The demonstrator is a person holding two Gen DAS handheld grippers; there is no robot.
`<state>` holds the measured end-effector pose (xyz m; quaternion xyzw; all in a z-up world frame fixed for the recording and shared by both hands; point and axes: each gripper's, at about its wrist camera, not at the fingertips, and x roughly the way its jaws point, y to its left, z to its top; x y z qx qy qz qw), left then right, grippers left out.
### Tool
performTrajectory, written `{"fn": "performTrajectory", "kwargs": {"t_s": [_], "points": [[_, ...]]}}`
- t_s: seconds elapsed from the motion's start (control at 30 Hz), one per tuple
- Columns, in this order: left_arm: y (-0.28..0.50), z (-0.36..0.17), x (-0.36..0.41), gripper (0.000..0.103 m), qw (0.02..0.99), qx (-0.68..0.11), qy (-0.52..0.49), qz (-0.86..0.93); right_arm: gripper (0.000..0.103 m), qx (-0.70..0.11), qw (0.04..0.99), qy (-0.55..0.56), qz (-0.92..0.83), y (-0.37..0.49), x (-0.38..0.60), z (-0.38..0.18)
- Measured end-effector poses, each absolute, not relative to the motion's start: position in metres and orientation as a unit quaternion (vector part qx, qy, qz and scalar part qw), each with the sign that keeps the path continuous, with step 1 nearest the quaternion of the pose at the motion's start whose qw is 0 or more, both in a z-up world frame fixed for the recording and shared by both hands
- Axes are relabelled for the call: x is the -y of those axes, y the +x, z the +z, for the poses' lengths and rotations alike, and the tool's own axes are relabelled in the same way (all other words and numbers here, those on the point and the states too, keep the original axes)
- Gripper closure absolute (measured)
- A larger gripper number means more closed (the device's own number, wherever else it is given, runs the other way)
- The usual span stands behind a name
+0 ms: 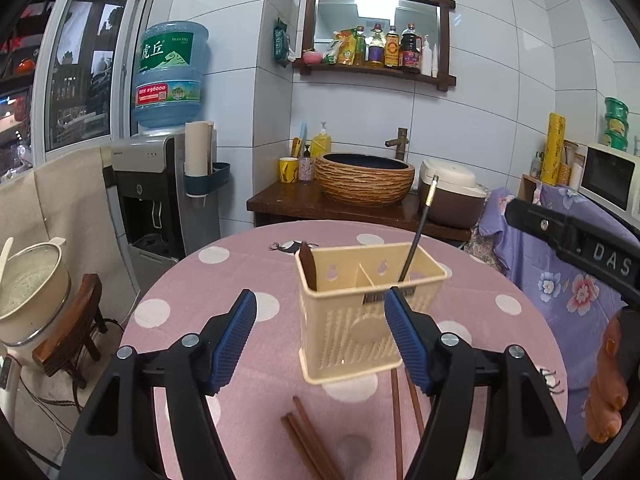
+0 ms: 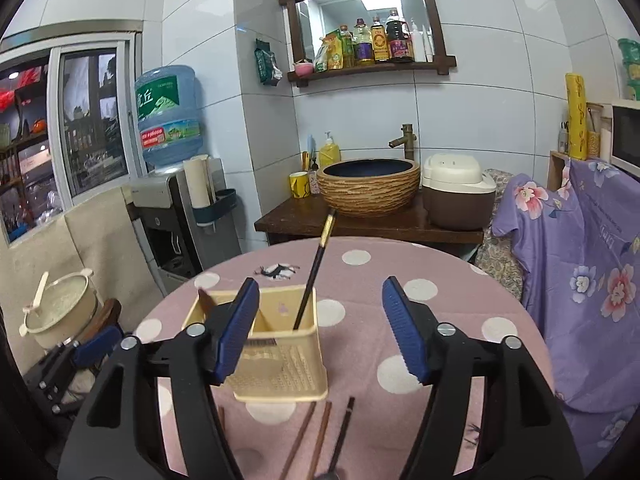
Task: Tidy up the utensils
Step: 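Grasp a metal spoon with the right tool while the left tool grasps a wooden chopstick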
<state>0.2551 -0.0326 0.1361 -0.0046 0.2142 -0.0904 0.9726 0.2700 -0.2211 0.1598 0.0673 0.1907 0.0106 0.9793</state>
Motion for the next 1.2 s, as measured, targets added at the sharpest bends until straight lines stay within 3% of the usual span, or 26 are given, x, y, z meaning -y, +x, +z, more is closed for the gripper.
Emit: {"fn": "performTrajectory", "kwargs": {"t_s": [0.47,0.77,1.2], "points": [[0.221,0.064,0.008,0.039,0.955,-0.286,-0.005,-0.084,0.035,-0.285,0.956,0.058,0.035,0.228,0.238,0.061],[0.213,0.026,0.009,0.049,0.937,-0.335,-0.001,-0.095,0.054,-0.369,0.921,0.106,0.07,0.235,0.256,-0.003],[0.219,0.013,0.021,0.05,0.923,-0.366,0.002,-0.118,0.074,-0.423,0.889,0.112,0.131,0.254,0.244,-0.034]]}}
